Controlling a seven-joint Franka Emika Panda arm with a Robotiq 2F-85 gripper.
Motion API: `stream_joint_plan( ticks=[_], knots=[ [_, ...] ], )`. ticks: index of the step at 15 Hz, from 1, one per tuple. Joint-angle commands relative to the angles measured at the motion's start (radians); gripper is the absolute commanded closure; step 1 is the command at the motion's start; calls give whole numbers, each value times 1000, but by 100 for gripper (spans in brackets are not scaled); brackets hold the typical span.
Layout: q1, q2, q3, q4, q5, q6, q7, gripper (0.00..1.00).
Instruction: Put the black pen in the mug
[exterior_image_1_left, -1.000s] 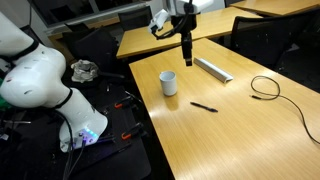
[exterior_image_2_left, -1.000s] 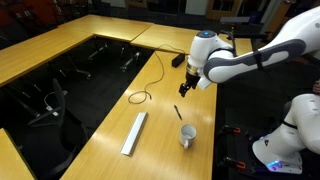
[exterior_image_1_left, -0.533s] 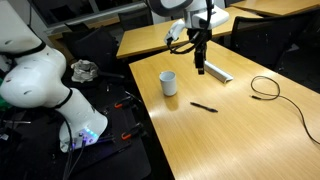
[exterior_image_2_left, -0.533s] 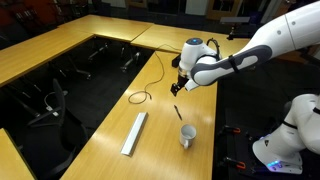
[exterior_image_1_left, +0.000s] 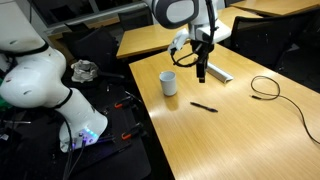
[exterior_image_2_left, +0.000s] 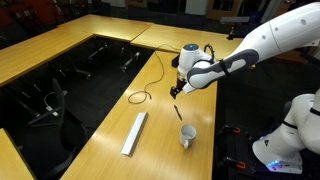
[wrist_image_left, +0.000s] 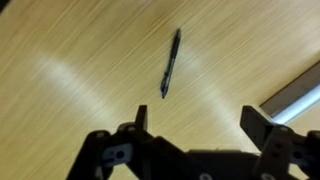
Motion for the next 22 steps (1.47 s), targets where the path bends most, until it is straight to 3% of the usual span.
stream_joint_plan(
  ticks=[1, 4, 9, 20, 21, 22],
  knots=[
    [9, 109, -27, 48, 44, 79, 7, 0],
    [16, 206, -43, 70, 110, 157, 33, 0],
    [36, 331, -77, 112, 140, 183, 50, 0],
    [106, 430, -117, 109, 149, 194, 122, 1],
    [121, 442, -123, 105, 143, 200, 137, 3],
    [129, 449, -122, 105, 149, 200, 144, 12]
  ],
)
